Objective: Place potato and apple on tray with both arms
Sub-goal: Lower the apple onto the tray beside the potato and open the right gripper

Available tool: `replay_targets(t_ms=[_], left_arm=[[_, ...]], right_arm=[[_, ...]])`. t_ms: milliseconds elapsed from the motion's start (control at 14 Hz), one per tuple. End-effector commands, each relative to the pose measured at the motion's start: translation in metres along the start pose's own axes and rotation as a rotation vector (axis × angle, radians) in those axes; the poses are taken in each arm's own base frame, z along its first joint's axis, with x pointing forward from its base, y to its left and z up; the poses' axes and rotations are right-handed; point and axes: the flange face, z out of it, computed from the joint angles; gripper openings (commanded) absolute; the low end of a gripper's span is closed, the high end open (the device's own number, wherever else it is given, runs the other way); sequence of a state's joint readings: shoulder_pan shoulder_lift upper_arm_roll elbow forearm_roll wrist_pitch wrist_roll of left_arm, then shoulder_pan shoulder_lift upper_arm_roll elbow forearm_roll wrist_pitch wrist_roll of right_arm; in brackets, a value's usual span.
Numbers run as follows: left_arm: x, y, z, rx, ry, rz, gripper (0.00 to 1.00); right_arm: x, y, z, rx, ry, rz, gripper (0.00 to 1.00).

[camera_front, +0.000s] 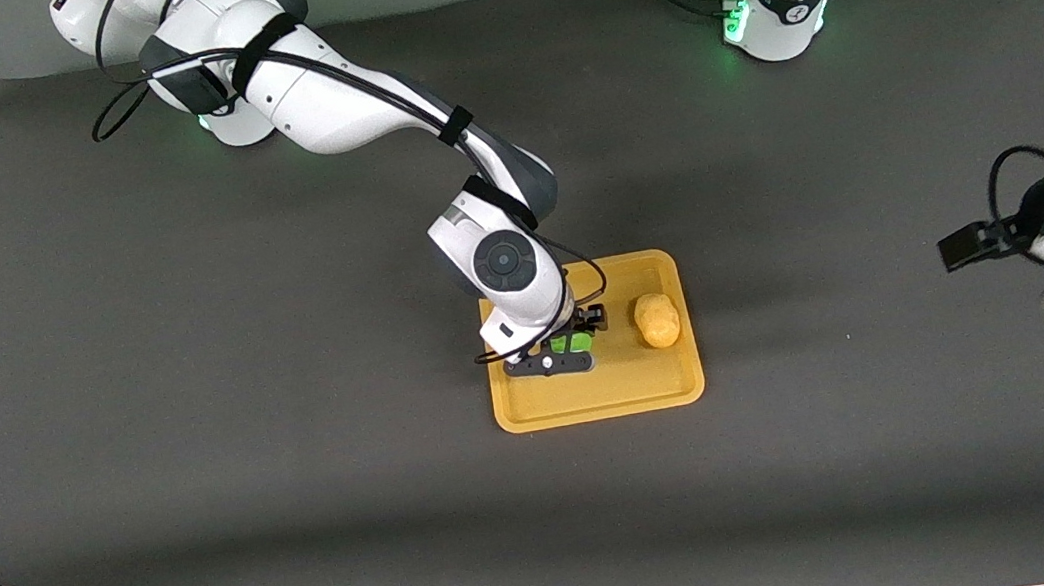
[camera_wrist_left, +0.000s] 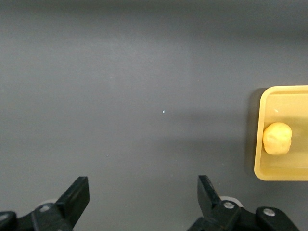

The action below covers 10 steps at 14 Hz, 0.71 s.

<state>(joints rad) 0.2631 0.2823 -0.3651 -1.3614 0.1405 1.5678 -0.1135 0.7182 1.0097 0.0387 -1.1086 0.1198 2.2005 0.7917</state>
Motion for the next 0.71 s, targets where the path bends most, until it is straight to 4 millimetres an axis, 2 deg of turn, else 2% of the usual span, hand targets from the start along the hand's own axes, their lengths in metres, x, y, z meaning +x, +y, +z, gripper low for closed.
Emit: replay_targets(t_ms=[0, 214, 357, 429, 571, 643], left_arm=[[-0.021, -0.033, -0.018, -0.016, -0.006, -0.010, 1.00], [-0.050, -0.046, -0.035, -0.050, 0.012, -0.060, 1.00], [-0.067, -0.035, -0.046, -0.035, 0.029, -0.063, 1.00], [-0.069, -0.028, -0.046, -0.028, 0.047, -0.051, 1.00], [-0.075, -0.030, -0.042, -0.028, 0.072, -0.055, 1.00], [-0.079, -0.036, -0.045, -0.026, 0.075, -0.065, 1.00]], right_arm=[[-0.003, -0.008, 0.004, -0.013, 0.023, -0.018, 0.50], [-0.003, -0.002, 0.003, -0.077, 0.015, -0.044, 0.50], [-0.004, -0.002, 0.005, -0.078, 0.014, -0.040, 0.50], [-0.005, -0.001, 0.007, -0.081, 0.012, -0.039, 0.51], [-0.005, 0.000, 0.011, -0.079, 0.007, -0.032, 0.62], [-0.005, 0.000, 0.012, -0.080, 0.006, -0.030, 0.78]])
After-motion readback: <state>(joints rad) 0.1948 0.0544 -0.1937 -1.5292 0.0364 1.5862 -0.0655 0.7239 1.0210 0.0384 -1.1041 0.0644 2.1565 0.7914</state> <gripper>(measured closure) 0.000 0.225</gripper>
